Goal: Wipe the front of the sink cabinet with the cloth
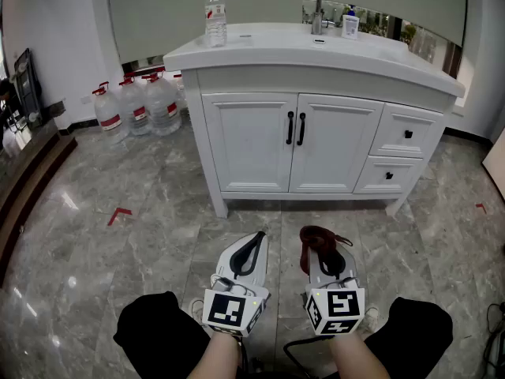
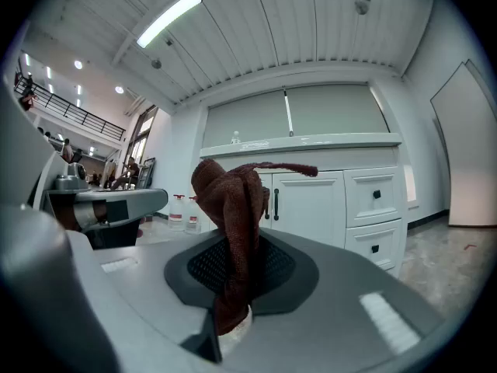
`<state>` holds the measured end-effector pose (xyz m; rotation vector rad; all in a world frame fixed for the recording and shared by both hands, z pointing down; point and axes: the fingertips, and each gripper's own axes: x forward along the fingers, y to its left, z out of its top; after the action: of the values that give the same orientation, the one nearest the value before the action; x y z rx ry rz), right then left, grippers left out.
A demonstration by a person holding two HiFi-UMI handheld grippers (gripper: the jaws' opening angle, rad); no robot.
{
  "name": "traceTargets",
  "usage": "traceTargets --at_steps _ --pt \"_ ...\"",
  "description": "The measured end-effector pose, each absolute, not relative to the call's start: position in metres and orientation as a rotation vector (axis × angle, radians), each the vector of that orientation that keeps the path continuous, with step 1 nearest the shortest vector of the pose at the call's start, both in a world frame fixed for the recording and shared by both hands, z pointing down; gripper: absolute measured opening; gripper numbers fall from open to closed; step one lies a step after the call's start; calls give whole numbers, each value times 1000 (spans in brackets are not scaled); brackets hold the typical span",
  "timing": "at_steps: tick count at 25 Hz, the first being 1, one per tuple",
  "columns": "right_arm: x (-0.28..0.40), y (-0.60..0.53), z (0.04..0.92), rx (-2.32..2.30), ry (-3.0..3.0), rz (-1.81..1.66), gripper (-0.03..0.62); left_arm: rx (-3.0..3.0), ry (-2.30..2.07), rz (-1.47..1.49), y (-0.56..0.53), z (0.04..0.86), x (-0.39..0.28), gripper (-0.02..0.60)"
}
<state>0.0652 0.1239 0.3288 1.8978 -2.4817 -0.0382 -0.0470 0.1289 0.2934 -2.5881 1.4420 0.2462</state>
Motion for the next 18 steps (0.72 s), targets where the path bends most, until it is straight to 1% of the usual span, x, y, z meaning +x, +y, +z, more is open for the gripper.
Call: traceTargets --at_steps 11,18 --pt "67 127 329 1901 -2479 -34 80 -2591 1435 247 132 291 -44 0" --pt "71 128 330 1940 -2501 32 81 -2573 1447 238 135 289 -49 0"
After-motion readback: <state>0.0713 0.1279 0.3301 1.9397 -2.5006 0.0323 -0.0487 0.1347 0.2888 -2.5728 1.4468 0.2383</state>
